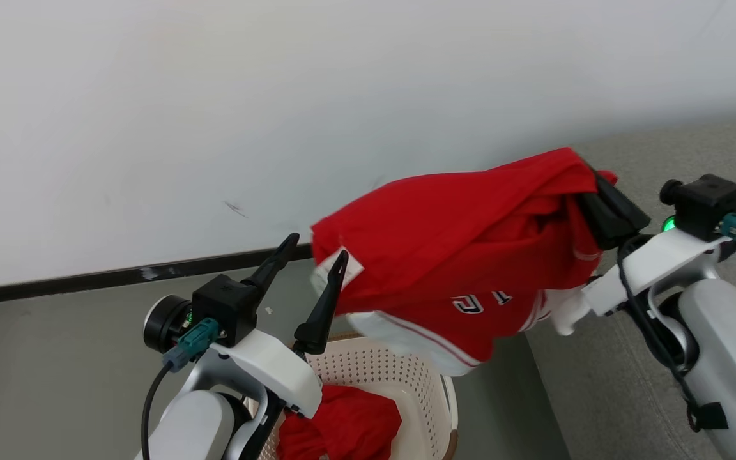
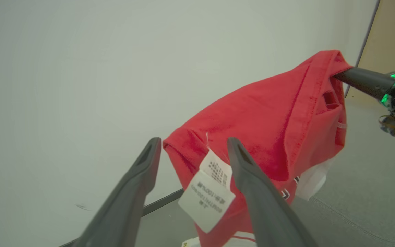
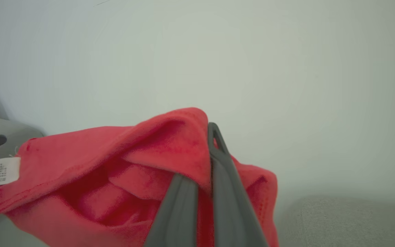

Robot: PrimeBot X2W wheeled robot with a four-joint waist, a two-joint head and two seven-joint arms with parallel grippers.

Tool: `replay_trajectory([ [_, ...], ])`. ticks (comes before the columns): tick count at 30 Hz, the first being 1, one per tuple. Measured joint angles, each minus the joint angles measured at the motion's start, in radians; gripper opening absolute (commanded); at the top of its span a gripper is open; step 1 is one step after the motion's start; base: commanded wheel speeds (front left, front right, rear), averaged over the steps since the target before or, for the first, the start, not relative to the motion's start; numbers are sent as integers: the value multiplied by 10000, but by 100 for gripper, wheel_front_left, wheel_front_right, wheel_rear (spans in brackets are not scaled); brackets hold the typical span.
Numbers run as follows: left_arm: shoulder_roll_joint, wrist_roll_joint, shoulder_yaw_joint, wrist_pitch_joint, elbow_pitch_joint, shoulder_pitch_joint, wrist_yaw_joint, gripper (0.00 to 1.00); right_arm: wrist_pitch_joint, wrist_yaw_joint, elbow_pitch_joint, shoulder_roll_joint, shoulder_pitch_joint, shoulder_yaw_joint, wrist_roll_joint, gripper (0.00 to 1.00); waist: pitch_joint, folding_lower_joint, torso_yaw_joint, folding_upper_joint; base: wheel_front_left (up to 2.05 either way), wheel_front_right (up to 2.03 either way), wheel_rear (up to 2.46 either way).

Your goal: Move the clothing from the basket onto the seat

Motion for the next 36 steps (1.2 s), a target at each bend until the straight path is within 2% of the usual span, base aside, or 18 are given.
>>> replay_trajectory([
  [8, -134, -96, -276, -330, 316, 21, -176, 100, 0, 0, -474, -627, 1185, -1371, -533, 0, -95, 0, -465, 0, 0, 0, 0],
  [14, -169, -123, -552, -529, 600, 185, -305, 100, 0, 0, -846, -821, 2278, -2631, -765, 0, -168, 0, -870, 0, 0, 0, 0],
  [23, -207, -186, -903, -734, 963, 195, -520, 100, 0, 0, -1695, -817, 3442, -4048, -1275, 0, -243, 0, -1495, 0, 0, 0, 0],
  [36, -265, -303, -1335, -1030, 1335, 320, -708, 100, 31, 0, -3162, -466, 4936, -5139, -1770, 0, -241, 0, -2615, 0, 0, 0, 0],
])
